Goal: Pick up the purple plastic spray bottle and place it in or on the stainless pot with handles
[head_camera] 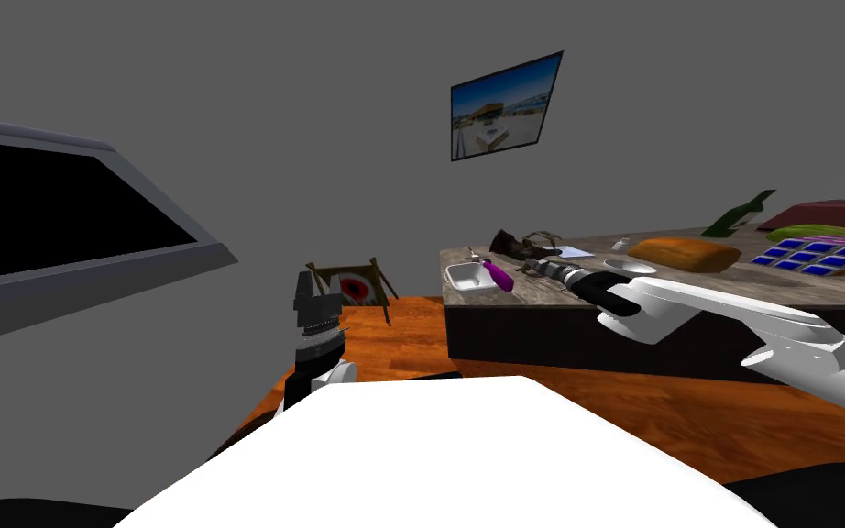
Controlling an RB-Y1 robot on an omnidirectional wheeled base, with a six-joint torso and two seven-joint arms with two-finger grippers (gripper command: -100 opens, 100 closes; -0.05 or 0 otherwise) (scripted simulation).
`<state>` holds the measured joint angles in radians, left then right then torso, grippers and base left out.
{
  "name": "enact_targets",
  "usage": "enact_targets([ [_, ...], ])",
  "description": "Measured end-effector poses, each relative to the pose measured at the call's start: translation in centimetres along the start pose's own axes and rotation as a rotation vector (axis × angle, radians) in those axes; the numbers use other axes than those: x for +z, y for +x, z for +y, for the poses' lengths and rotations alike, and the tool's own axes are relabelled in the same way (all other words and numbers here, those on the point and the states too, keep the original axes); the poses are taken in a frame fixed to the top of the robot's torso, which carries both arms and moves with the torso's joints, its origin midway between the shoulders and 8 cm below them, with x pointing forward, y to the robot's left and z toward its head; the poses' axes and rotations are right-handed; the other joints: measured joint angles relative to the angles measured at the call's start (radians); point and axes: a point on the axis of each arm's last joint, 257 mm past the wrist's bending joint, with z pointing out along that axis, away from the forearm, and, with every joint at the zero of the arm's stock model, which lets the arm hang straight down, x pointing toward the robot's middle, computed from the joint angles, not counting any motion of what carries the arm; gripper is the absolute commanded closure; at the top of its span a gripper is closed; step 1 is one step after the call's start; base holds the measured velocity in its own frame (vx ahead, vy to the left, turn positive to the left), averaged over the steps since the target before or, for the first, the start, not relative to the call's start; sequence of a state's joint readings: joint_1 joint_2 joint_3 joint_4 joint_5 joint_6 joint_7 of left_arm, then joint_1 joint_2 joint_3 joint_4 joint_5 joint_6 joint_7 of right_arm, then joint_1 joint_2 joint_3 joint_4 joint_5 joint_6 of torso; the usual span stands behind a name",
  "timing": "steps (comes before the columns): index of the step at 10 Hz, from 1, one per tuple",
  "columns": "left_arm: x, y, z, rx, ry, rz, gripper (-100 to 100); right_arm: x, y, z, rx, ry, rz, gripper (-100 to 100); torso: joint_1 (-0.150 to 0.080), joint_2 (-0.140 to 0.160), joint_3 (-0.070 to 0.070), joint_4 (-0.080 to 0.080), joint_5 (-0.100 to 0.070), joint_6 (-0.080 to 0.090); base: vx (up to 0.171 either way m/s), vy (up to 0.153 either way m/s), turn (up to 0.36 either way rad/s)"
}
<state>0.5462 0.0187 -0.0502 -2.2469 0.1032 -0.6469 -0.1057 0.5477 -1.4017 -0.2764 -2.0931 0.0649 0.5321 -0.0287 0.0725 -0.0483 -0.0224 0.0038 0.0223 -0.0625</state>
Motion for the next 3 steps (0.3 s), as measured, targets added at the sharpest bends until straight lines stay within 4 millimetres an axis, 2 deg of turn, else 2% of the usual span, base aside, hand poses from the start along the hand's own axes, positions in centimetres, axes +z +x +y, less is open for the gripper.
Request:
enact_targets([
  [3,0.0,0.0,0.0,0.0,0.0,0.0,0,0.0,0.0,0.0,0.0,0.0,0.0,0,0.001,-0.001,-0.001,0.0,0.0,0.0,0.0,0.0,0.0],
])
